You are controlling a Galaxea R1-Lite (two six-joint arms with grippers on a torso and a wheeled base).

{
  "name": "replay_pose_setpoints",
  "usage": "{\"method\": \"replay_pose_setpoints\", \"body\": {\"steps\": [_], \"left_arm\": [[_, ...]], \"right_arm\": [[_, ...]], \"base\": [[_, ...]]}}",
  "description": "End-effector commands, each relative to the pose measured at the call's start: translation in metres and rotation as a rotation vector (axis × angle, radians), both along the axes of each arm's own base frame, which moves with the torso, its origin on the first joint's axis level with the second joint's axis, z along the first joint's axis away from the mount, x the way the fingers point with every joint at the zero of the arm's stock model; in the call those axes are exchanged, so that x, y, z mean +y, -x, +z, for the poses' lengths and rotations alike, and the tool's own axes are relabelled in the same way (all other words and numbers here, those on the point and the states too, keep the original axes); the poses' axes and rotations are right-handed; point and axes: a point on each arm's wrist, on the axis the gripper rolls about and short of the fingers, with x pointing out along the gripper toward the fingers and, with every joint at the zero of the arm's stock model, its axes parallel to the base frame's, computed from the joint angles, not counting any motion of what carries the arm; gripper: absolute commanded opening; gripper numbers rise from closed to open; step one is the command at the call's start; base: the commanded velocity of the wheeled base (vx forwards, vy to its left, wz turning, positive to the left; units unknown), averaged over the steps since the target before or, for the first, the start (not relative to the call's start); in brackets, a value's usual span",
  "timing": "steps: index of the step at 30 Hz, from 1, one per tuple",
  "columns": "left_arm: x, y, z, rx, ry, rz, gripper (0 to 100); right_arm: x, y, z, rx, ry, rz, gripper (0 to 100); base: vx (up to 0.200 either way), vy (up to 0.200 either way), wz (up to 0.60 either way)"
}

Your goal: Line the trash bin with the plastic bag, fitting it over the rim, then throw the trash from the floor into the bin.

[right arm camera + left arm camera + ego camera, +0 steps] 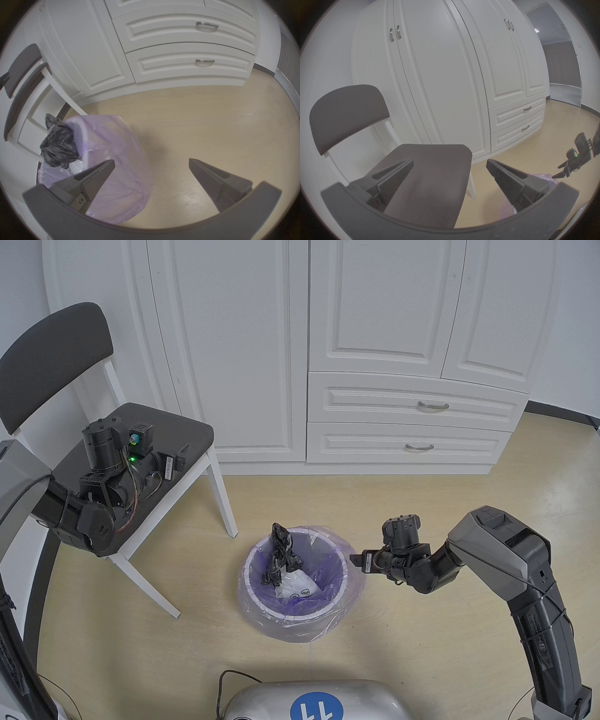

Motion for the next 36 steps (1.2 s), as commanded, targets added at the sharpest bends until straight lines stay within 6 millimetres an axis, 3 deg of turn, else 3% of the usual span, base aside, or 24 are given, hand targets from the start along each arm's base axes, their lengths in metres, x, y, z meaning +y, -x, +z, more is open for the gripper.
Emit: {"method": "replay_pose_setpoints", "body": {"steps": [1, 9, 11, 13, 14, 26, 36], "left_arm": [[-0.001, -0.001, -0.002, 0.005, -0.001, -0.003, 100], [-0.002, -0.006, -0.013, 0.03, -0.003, -0.001, 100], [-0.001, -0.007, -0.014, 0.031, -0.004, 0.0, 100], [-0.002, -0.006, -0.015, 0.036, -0.004, -0.001, 100], [-0.002, -0.007, -0.016, 0.039, -0.005, -0.001, 100], [-0.005, -0.007, -0.019, 0.027, -0.005, -0.009, 100], [-0.04, -0.009, -0.047, 0.091, -0.025, -0.095, 100]], "right_arm": [[-0.005, -0.008, -0.016, 0.028, 0.002, -0.016, 100], [0.011, -0.027, -0.018, 0.129, -0.057, 0.026, 100], [0.016, -0.039, -0.03, 0.128, -0.055, 0.025, 100], [0.013, -0.038, -0.052, 0.19, -0.031, 0.019, 100], [0.011, -0.037, -0.054, 0.207, -0.028, 0.028, 100], [0.009, -0.037, -0.053, 0.236, -0.066, 0.061, 100], [0.011, -0.037, -0.048, 0.236, -0.088, 0.028, 100]], "base": [[0.0, 0.0, 0.0], [0.0, 0.0, 0.0], [0.0, 0.0, 0.0], [0.0, 0.0, 0.0], [0.0, 0.0, 0.0], [0.0, 0.0, 0.0], [0.0, 0.0, 0.0]]}}
